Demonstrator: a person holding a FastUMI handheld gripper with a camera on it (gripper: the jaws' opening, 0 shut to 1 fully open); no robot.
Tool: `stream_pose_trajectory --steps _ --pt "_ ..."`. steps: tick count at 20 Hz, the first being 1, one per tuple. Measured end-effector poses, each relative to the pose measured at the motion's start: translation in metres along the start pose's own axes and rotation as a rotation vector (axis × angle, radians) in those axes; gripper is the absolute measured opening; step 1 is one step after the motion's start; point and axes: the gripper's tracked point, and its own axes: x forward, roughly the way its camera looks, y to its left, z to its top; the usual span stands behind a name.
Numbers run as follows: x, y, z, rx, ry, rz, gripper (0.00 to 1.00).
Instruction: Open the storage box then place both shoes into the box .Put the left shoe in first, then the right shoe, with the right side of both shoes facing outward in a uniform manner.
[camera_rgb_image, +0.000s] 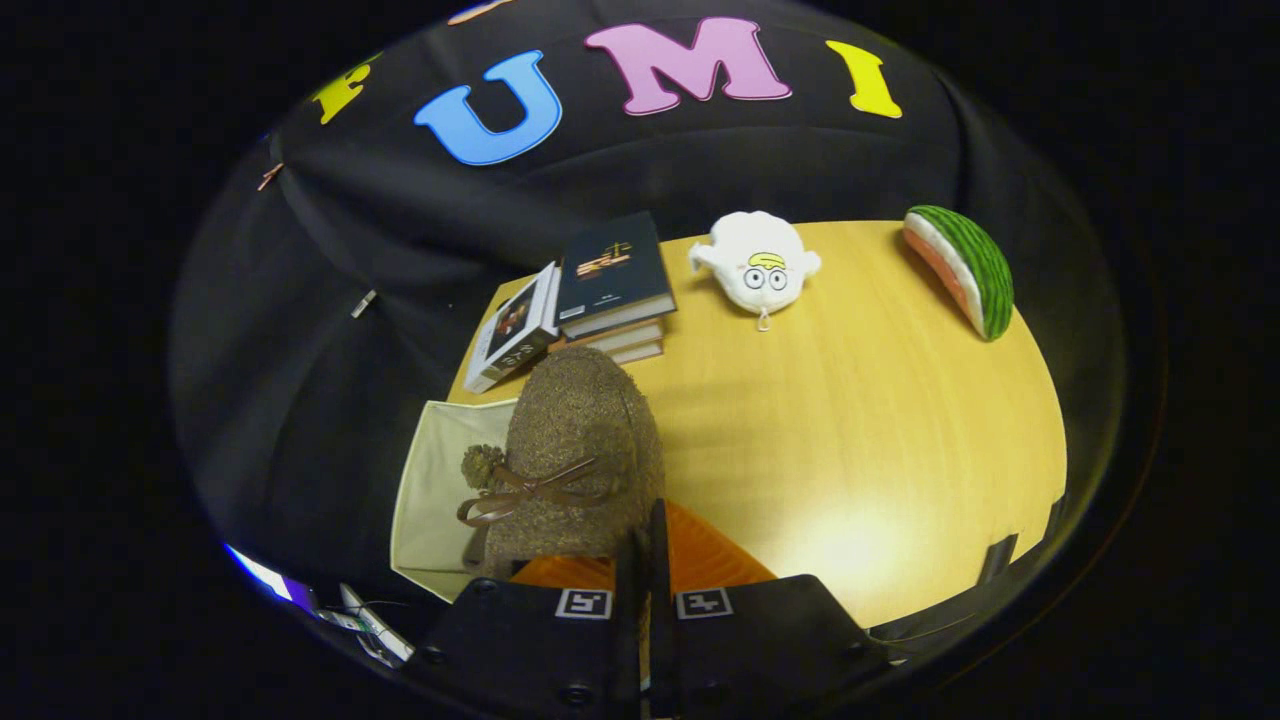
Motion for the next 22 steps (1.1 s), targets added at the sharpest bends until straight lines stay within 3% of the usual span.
stream_pose_trajectory --steps 5,12,15,20,22 --pt "0.025 0.067 -0.019 0.043 0.061 0.027 0.09" --pt "0.053 0.103 -0.037 0.044 0.105 -0.02 0.09" --pt "0.063 0.109 -0.04 0.037 0.108 -0.037 0.09" --pt "0.071 0.088 -0.05 0.01 0.126 -0.135 0.09" --pt "0.071 0.09 -0.052 0.017 0.135 -0.12 0.13"
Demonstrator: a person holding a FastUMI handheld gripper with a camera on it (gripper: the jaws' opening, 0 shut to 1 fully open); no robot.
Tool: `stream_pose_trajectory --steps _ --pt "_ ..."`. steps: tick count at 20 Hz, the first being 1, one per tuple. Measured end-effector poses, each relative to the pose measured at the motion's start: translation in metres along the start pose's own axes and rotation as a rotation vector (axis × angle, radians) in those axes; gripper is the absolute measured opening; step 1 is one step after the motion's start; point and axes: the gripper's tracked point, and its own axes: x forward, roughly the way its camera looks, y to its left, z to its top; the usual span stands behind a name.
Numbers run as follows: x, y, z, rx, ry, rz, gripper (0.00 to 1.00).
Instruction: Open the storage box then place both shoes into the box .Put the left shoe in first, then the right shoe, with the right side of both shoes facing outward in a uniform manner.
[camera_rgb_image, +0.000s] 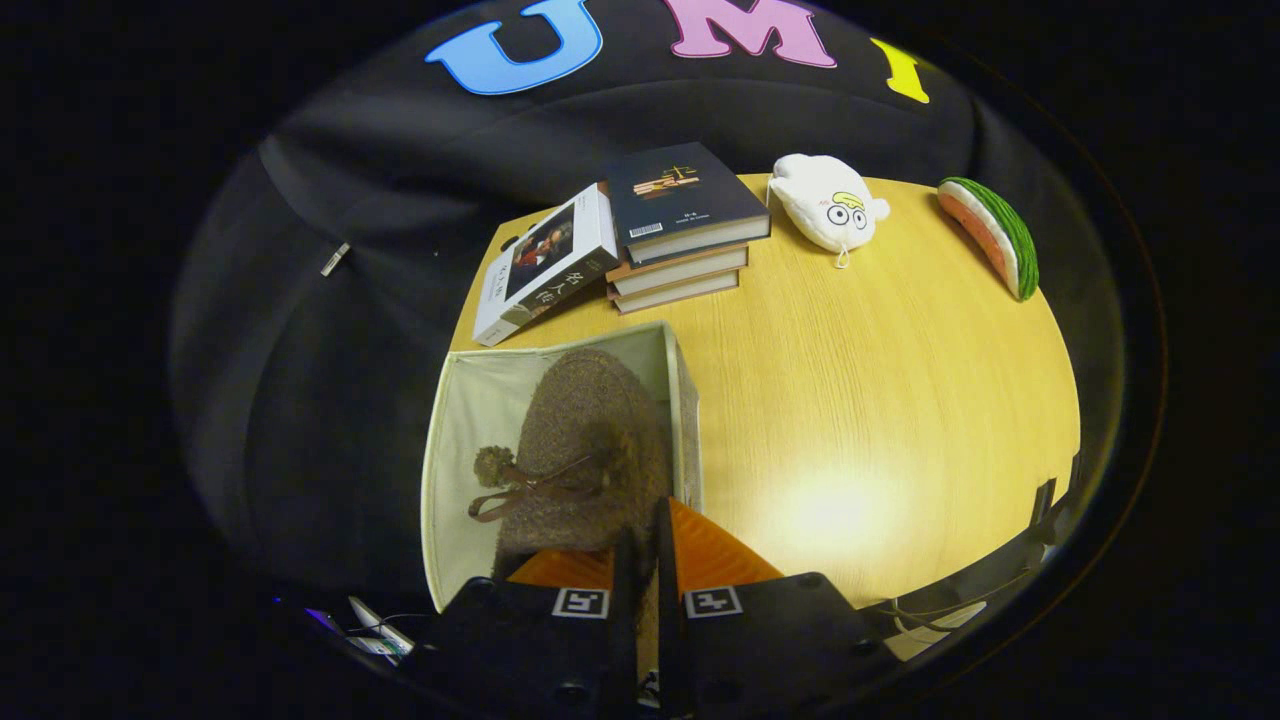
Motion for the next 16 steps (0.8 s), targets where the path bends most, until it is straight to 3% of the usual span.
stream_pose_trajectory --steps 2,6,7,9,16 --pt "-0.002 0.009 -0.003 0.015 0.021 0.05 0.22" --pt "-0.01 0.016 0.006 0.01 -0.006 0.104 0.62" --pt "-0.012 0.015 0.008 0.01 -0.012 0.107 0.82" --pt "-0.015 0.01 0.013 0.012 -0.03 0.108 0.98" --pt "-0.028 -0.002 0.036 -0.07 -0.165 0.139 0.99"
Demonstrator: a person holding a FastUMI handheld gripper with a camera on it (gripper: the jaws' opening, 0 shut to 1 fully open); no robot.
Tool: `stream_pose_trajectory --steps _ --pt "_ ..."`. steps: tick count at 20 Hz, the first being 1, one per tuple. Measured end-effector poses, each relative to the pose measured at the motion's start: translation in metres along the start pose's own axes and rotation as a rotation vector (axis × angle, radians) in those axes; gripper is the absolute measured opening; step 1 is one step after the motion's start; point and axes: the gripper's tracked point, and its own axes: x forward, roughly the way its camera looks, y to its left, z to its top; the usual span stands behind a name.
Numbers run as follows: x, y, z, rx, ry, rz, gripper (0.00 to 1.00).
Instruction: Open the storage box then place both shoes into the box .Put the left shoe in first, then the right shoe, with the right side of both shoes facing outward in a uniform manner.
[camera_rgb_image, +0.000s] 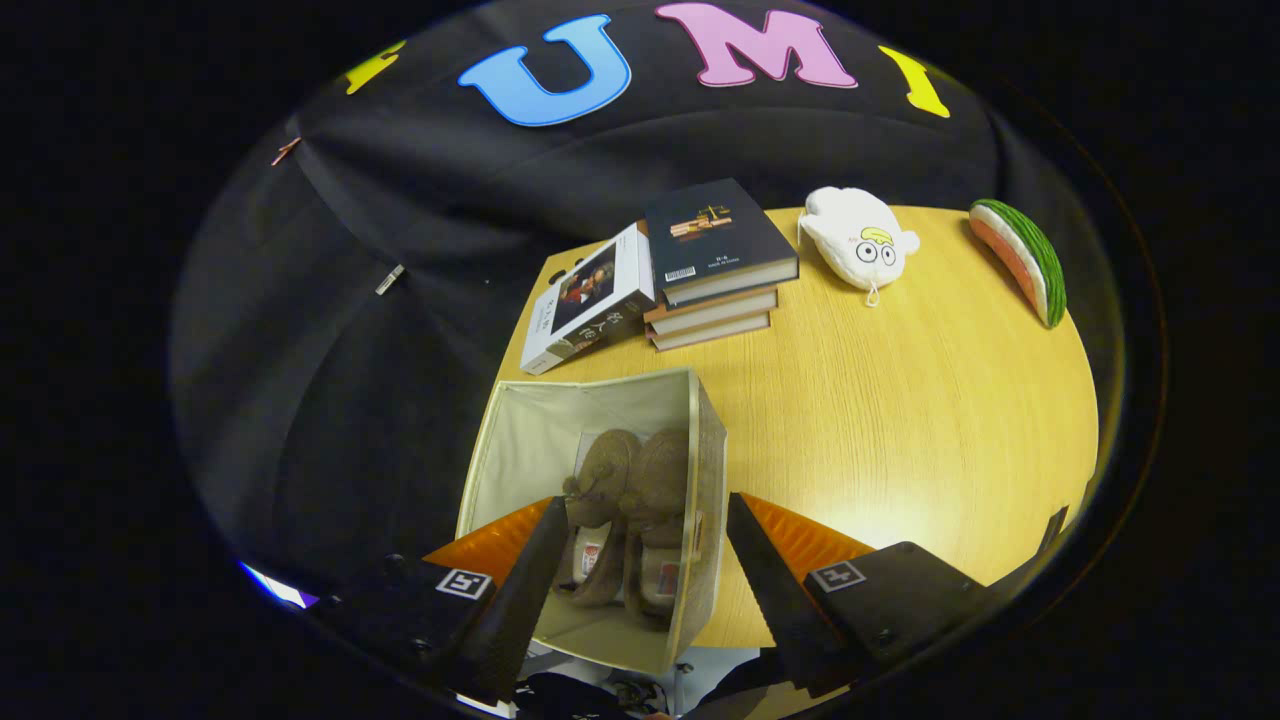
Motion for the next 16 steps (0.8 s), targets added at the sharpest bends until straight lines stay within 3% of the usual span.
stream_pose_trajectory --steps 5,16 --pt "-0.018 -0.038 0.04 -0.067 -0.156 -0.036 0.99" --pt "-0.093 -0.173 0.123 -0.176 -0.44 -0.213 0.98"
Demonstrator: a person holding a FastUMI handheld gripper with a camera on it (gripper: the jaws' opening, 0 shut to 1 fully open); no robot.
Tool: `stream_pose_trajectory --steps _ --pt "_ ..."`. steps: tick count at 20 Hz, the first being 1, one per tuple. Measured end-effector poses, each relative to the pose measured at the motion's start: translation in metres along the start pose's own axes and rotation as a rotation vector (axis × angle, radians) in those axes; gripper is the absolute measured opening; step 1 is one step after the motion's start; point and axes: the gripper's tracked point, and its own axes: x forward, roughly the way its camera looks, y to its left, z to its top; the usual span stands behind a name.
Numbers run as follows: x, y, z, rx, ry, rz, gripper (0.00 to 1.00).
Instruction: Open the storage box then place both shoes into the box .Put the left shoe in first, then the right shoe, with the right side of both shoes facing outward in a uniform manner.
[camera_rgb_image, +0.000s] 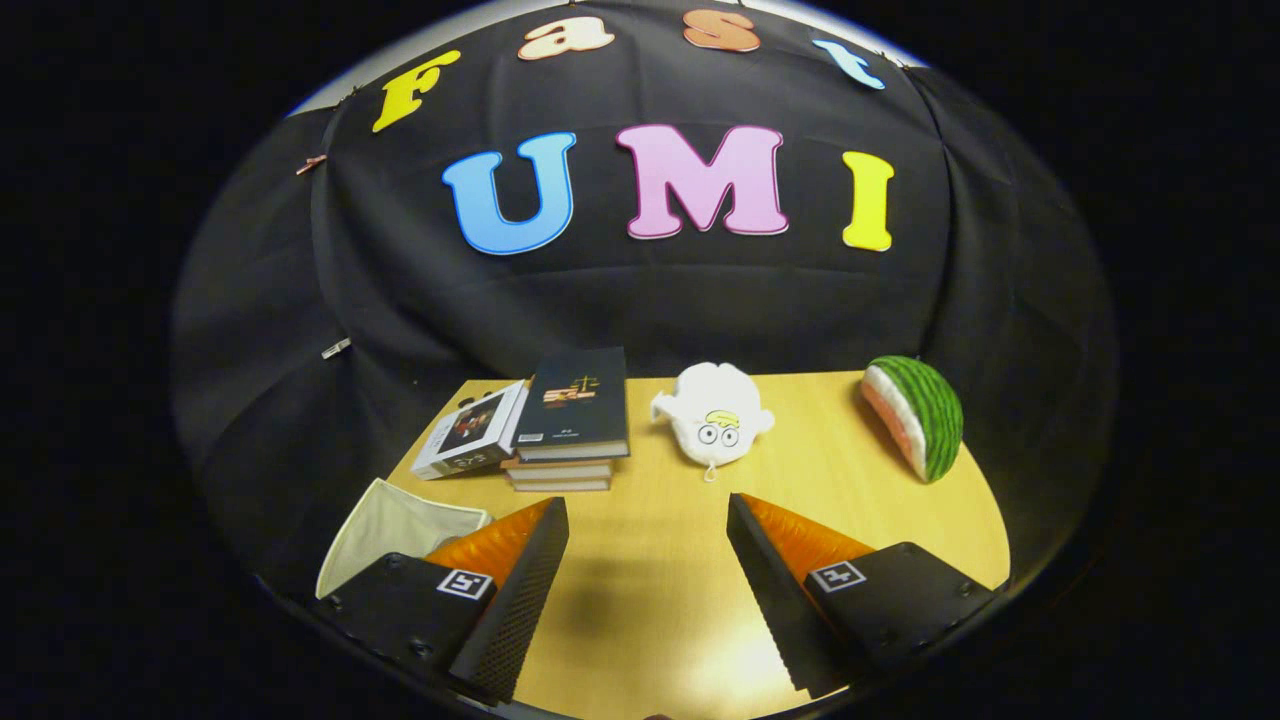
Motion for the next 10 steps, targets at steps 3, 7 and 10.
stream_pose_trajectory --steps 3,7,10 --pt "-0.017 -0.035 0.022 -0.027 -0.076 -0.026 0.99" --pt "-0.045 -0.073 0.053 -0.051 -0.18 -0.039 0.98" --pt "-0.062 -0.098 0.067 -0.078 -0.26 -0.054 0.98"
